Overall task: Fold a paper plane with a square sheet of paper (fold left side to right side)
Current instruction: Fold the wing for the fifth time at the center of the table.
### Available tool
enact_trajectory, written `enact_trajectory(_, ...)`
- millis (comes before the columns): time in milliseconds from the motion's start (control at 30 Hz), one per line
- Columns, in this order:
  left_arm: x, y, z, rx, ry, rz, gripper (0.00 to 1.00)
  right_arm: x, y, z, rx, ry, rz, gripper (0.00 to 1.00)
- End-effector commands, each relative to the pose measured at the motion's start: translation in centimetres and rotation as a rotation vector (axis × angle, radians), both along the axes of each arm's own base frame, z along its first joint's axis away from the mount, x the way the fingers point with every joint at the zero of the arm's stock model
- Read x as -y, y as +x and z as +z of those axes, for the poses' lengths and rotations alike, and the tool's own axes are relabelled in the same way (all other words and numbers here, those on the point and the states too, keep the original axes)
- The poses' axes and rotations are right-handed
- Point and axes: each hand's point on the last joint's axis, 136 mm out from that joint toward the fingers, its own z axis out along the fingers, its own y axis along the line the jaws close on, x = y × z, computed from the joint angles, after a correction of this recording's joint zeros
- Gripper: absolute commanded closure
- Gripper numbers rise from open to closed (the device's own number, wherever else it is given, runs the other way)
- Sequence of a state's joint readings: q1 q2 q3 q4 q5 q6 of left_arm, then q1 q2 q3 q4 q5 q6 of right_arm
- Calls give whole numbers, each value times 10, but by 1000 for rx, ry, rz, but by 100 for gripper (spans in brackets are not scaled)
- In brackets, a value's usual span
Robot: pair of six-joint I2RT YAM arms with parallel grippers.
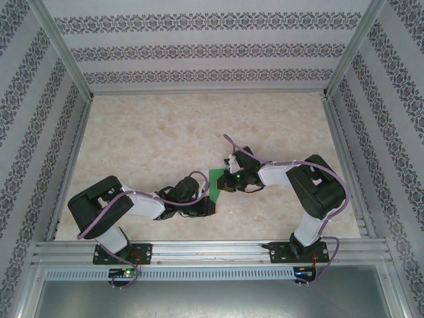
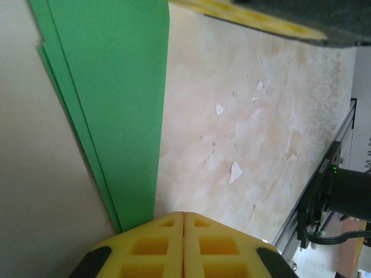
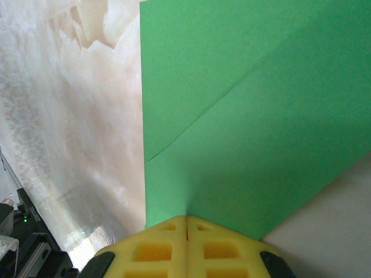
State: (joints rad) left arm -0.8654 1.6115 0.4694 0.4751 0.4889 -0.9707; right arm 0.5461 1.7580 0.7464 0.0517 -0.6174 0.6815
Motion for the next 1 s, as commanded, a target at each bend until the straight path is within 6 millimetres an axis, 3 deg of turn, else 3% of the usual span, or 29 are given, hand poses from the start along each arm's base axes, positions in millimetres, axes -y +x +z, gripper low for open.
enact_trajectory(0,-10,-29,-17,-92,66,-43,93,44,-27,-59,-112,-267,-45,100)
enact_trajectory(967,-19,-49,-28,-95,118,-29,93,41,-27,-60,-114,-272,-31,100)
